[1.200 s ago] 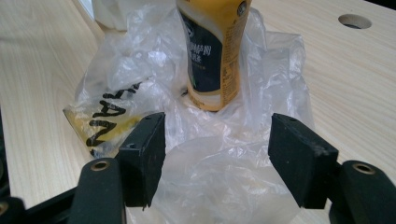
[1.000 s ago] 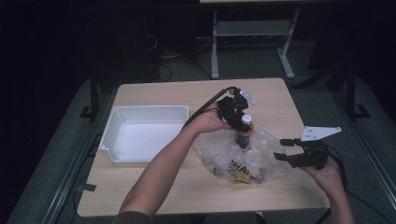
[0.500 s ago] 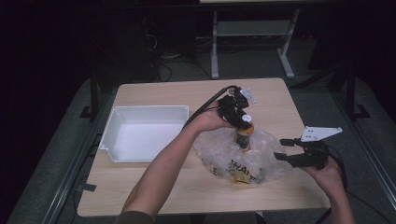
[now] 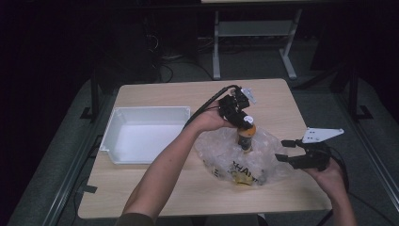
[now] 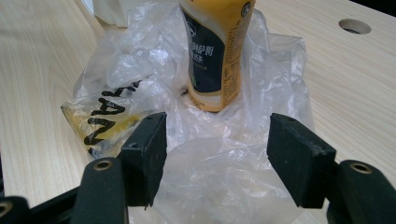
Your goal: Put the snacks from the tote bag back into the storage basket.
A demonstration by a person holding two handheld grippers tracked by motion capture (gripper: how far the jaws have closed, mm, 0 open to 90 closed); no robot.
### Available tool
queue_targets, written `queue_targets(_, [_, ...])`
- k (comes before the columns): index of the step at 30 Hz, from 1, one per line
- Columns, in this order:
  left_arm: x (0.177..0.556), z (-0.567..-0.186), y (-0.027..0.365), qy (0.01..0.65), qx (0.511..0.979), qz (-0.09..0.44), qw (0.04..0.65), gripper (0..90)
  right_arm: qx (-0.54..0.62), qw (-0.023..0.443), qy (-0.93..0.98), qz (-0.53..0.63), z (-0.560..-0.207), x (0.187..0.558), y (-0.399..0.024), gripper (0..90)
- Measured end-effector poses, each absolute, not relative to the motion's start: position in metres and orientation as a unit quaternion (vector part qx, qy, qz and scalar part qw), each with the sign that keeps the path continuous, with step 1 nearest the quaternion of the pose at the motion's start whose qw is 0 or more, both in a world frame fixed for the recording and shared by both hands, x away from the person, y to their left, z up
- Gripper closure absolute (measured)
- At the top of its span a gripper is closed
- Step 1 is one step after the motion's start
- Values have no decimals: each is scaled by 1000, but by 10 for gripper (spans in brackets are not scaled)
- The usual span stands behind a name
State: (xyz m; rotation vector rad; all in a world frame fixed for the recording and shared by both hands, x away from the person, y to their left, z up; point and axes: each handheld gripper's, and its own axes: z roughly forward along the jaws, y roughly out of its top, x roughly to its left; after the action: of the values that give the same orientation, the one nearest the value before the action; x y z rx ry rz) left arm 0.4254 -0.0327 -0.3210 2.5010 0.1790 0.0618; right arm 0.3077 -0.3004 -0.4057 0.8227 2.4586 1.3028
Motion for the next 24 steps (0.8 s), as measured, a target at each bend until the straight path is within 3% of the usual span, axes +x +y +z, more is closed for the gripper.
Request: queue_targets(24, [427, -319, -36, 70, 952, 17, 296, 588, 282, 120, 839, 449, -406, 308, -301, 375])
